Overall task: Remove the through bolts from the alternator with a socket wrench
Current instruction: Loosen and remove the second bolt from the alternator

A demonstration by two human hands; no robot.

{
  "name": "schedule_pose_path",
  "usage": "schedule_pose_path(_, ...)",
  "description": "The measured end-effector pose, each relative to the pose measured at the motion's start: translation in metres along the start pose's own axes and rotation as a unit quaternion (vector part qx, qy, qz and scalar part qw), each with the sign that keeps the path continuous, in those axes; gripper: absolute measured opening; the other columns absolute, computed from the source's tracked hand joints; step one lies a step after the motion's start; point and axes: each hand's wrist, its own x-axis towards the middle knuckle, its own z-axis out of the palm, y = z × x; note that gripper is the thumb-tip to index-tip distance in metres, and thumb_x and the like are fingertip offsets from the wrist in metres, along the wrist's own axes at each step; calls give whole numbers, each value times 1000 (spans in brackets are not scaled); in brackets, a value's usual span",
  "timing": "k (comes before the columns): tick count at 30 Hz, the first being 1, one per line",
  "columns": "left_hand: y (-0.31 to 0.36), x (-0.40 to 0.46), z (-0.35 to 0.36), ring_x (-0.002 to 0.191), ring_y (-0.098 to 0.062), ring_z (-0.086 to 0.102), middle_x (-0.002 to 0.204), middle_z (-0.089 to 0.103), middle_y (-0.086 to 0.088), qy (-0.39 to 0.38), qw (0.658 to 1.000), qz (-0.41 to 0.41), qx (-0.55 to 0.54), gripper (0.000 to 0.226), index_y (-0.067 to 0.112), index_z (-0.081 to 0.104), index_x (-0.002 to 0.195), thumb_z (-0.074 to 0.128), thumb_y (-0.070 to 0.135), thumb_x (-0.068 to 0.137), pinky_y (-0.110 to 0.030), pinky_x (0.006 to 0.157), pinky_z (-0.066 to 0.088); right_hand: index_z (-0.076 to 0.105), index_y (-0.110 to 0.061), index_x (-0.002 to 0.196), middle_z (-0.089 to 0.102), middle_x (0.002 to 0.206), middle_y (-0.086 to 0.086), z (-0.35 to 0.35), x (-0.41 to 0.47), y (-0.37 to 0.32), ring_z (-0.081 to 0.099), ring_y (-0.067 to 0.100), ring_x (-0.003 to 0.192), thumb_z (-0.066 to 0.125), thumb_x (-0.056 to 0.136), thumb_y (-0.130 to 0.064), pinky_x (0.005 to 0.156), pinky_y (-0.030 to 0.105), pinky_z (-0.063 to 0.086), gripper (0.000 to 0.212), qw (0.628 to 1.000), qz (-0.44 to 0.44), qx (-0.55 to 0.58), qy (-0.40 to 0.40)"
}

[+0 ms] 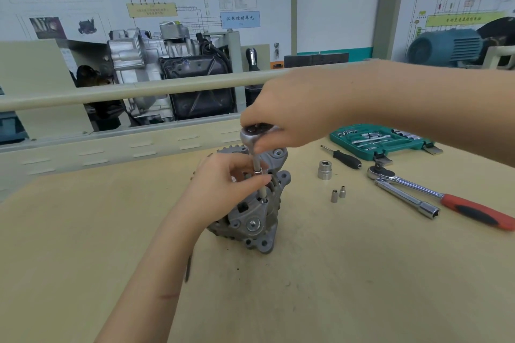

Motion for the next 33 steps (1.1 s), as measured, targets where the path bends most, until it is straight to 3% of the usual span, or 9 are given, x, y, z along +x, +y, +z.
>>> schedule_pose_path(5, 3, -2, -1, 56, 14, 52, 64, 64, 17, 13, 1000, -3, -7, 5, 20, 70, 74, 70, 25, 75, -2, 51, 35, 57, -13, 107, 49, 78, -5, 3, 0, -1, 30, 3, 52, 47, 91, -33, 56, 1, 31, 27, 998, 3, 61, 19)
schedule_pose_path(10, 0, 0, 4, 51, -2, 46, 50, 51, 13, 68, 996, -6, 50, 31, 8, 60, 61, 73, 36, 68, -27, 67, 31, 60, -18, 107, 31, 59, -12, 5, 0, -6, 25, 3, 46, 49, 89, -38, 60, -14, 14, 29, 996, 38, 46, 61)
schedule_pose_path(15, -1, 1, 1, 57, -5, 53, 60, 62, 5, 47, 998, -18, 41, 28, 10, 65, 66, 72, 37, 69, -13, 53, 36, 61, -18, 104, 36, 59, -11, 6, 3, -9, 33, 4, 45, 49, 89, -37, 60, -14, 13, 27, 995, 48, 59, 58)
schedule_pose_path(18, 1, 0, -1, 59, 6, 56, 76, 69, 3, 16, 1000, -18, -10, 12, 14, 69, 73, 70, 25, 75, -5, 54, 38, 60, -20, 109, 58, 83, -2, 8, 8, -7, 30, 4, 50, 50, 88, -38, 63, -11, 17, 30, 994, 38, 84, 59)
schedule_pose_path(21, 3, -1, -2, 56, 13, 53, 77, 69, 4, 5, 999, -18, -36, 4, 16, 69, 76, 70, 20, 76, -2, 52, 35, 59, -18, 105, 61, 97, 3, 7, 14, -3, 42, 12, 63, 47, 90, -38, 54, 8, 36, 28, 995, 27, 95, 31)
schedule_pose_path(24, 3, 0, -1, 59, 10, 55, 72, 69, 4, 21, 1000, -13, -9, 8, 17, 68, 71, 71, 24, 75, -3, 54, 37, 58, -16, 95, 55, 79, -3, 5, 15, -4, 46, 11, 61, 46, 90, -38, 48, 14, 33, 26, 998, 10, 61, 17)
schedule_pose_path(27, 1, 2, 3, 62, -3, 59, 67, 68, 0, 59, 998, -10, 34, 23, 9, 69, 73, 70, 32, 73, -9, 58, 40, 61, -20, 101, 35, 58, -12, 5, 10, -6, 27, 4, 45, 49, 88, -40, 56, -12, 19, 27, 997, 47, 36, 50)
schedule_pose_path(29, 0, 3, 4, 64, -4, 60, 68, 68, 1, 60, 997, -12, 38, 26, 8, 69, 75, 69, 34, 72, -14, 62, 43, 61, -19, 102, 32, 57, -12, 7, 8, -6, 25, 4, 44, 48, 88, -40, 56, -15, 11, 28, 996, 48, 39, 57)
schedule_pose_path(33, 2, 2, 1, 66, 5, 58, 73, 68, 6, 26, 1000, -12, 2, 12, 16, 68, 77, 70, 27, 75, -6, 60, 43, 61, -18, 106, 34, 59, -11, 4, 5, -7, 27, 4, 46, 45, 91, -37, 58, -11, 20, 29, 997, 50, 41, 45)
